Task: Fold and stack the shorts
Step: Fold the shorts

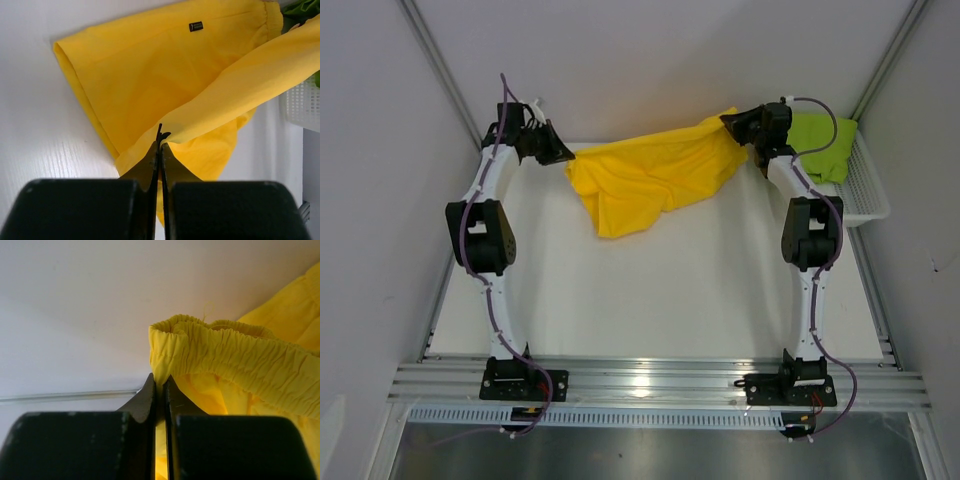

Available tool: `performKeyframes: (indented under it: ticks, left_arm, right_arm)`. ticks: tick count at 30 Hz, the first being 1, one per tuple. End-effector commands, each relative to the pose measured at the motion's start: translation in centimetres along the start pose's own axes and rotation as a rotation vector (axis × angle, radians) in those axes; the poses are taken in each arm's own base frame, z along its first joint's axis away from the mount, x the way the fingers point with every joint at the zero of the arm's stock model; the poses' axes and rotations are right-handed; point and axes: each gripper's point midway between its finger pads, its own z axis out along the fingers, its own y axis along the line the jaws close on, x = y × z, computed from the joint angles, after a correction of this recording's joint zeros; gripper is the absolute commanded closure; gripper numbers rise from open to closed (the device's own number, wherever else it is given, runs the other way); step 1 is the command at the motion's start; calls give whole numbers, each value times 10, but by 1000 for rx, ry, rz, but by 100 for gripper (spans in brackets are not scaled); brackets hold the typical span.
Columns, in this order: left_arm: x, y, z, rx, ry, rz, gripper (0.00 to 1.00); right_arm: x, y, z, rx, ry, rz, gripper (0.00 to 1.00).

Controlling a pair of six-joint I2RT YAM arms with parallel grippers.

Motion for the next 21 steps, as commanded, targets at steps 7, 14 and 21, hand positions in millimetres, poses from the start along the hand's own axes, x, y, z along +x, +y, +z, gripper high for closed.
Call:
performKeyframes:
  ticks: [7,14,21]
  left_arm:
    - [-40,4,8,-4,-108,41,100]
    - [-45,30,28,-19,-106,6,94]
    - [-61,34,23,-34,-164,7,26]
  right_arm:
    - [-36,49,15,-203,-112,-9,100]
    - [-37,40,41,-251,-163,-19,73]
    - [-44,52,39,-288,-203,-118,5]
